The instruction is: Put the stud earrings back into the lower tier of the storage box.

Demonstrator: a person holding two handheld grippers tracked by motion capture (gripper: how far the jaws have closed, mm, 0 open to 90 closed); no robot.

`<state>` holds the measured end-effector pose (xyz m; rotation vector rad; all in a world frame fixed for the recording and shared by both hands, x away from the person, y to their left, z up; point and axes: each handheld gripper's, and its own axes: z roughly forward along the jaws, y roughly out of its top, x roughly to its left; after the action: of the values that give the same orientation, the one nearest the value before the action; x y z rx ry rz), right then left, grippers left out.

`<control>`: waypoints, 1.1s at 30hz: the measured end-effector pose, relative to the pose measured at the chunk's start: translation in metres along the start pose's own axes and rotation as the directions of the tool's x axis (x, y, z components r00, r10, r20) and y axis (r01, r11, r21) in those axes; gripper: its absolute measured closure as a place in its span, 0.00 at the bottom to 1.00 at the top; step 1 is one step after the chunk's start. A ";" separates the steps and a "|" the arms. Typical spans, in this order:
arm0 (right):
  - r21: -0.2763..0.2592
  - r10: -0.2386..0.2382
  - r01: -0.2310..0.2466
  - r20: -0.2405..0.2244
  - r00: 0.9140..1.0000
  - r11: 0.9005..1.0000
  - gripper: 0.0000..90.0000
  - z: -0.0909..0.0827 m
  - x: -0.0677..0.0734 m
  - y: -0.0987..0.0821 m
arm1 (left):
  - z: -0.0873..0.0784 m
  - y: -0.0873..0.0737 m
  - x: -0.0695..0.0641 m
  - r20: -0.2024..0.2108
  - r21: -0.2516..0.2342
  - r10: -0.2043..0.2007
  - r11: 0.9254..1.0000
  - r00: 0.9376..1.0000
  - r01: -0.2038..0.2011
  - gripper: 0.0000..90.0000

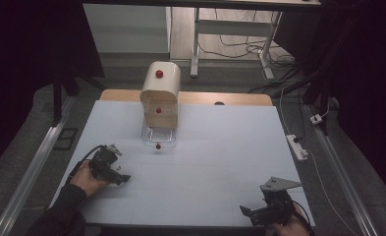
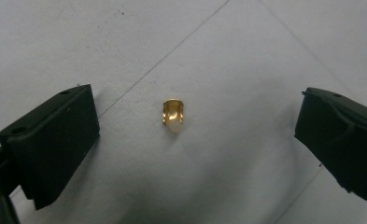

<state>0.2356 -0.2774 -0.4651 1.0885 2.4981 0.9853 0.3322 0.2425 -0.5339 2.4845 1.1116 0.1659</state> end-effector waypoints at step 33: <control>0.006 -0.012 0.012 0.000 1.000 1.000 0.00 0.000 0.001 0.000 | -0.018 0.004 0.005 -0.011 -0.013 -0.081 0.997 0.997 0.080 0.90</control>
<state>0.2350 -0.2765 -0.4651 1.0735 2.5060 0.9758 0.3331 0.2499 -0.5163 2.4263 1.2097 0.1639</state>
